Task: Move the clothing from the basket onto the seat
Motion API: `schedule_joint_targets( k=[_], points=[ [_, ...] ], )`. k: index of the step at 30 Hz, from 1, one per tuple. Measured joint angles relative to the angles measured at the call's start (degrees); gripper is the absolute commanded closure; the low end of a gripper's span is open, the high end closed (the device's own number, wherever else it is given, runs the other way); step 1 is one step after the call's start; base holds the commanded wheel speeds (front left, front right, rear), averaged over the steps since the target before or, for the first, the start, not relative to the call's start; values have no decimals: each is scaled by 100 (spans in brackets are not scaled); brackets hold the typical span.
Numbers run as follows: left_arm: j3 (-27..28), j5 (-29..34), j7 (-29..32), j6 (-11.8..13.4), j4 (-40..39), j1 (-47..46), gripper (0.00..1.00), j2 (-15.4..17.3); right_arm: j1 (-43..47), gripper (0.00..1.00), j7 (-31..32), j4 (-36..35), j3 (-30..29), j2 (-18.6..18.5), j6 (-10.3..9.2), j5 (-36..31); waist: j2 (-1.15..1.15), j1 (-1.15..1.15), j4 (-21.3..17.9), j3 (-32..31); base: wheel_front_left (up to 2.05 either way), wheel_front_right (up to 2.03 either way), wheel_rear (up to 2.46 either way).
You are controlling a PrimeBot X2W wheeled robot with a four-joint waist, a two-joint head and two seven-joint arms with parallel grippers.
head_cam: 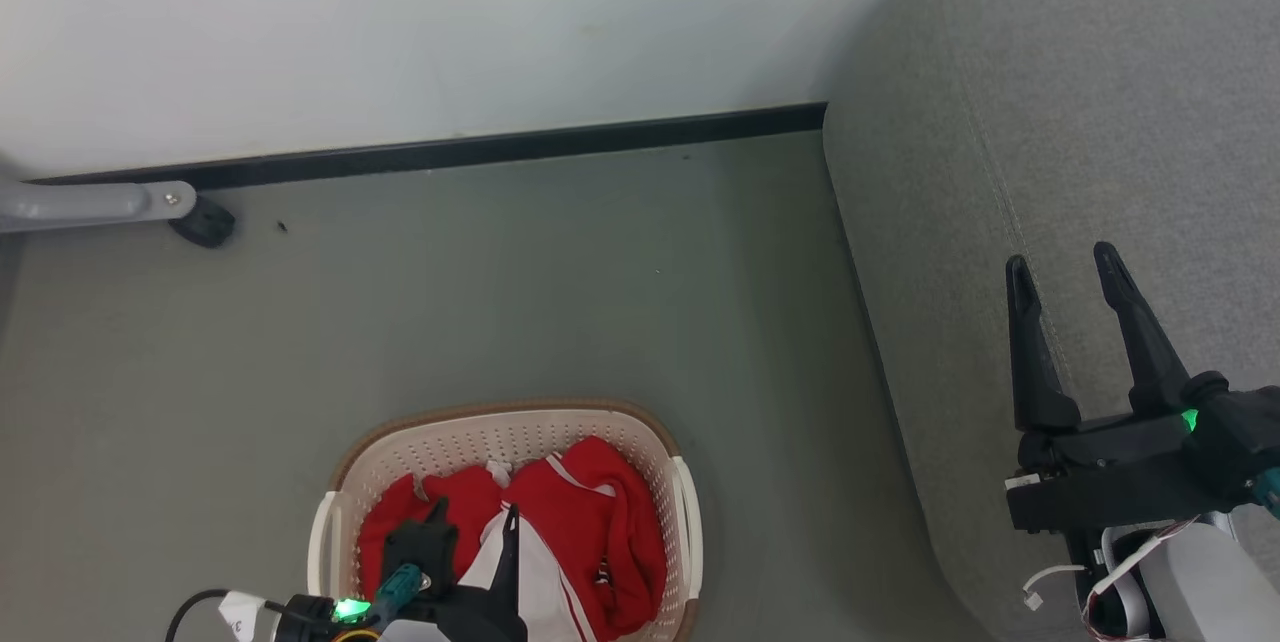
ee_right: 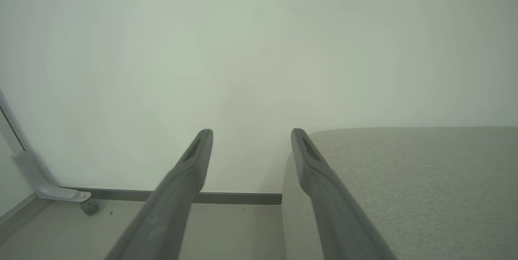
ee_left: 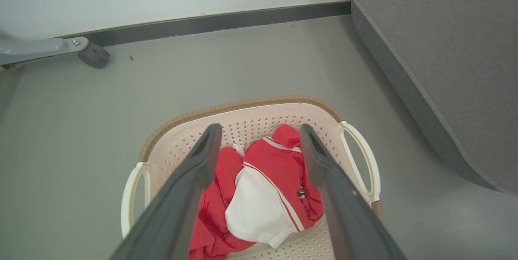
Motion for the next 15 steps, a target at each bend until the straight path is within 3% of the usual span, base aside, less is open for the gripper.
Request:
schedule_joint_targets(
  k=[15],
  points=[
    [-179,-236,480,54,942,-886,0,-3,-576,0,-31,-792,-27,319,82,154,0,0,-643,1343,0,0,0]
  ],
)
